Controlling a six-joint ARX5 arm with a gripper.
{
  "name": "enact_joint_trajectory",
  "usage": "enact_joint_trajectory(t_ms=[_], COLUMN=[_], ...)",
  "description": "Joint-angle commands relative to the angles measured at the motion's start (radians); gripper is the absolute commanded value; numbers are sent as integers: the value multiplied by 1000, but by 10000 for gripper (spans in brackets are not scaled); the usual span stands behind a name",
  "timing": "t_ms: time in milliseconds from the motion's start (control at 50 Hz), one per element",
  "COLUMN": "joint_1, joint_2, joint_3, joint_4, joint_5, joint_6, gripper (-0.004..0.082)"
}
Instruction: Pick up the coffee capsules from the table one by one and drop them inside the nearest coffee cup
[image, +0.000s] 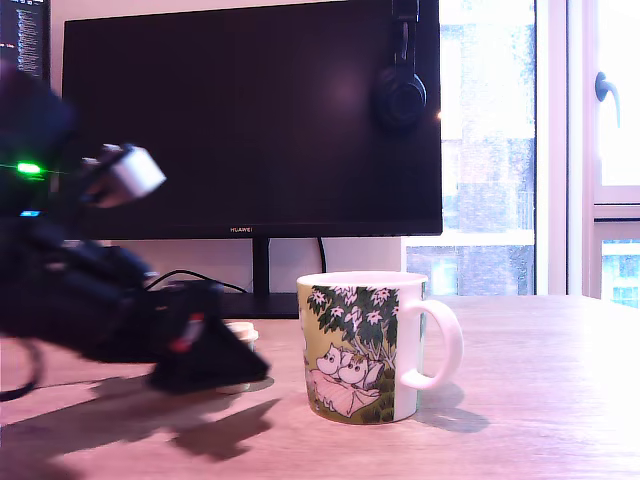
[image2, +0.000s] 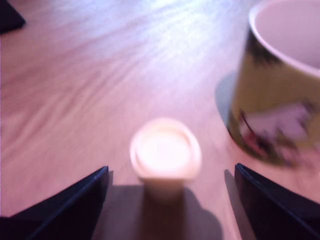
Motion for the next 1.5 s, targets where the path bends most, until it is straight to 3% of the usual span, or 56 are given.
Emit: enact_joint_trajectory(t_ms=[0, 320, 420, 580, 680, 1140, 1320, 1480], joint_1=[2, 3, 2, 2, 3, 2, 2, 1], joint_2=[27, 54, 53, 53, 53, -50, -171, -321], joint_3=[16, 34, 34, 34, 34, 34, 34, 34], joint_4=[-1, -30, -29, -34, -37, -120, -217, -321], joint_5=[0, 0, 1, 1, 0, 6, 21, 65], joint_6=[5, 5, 5, 5, 6, 5, 5, 4], gripper=[729, 701, 591, 274, 197, 158, 158, 158])
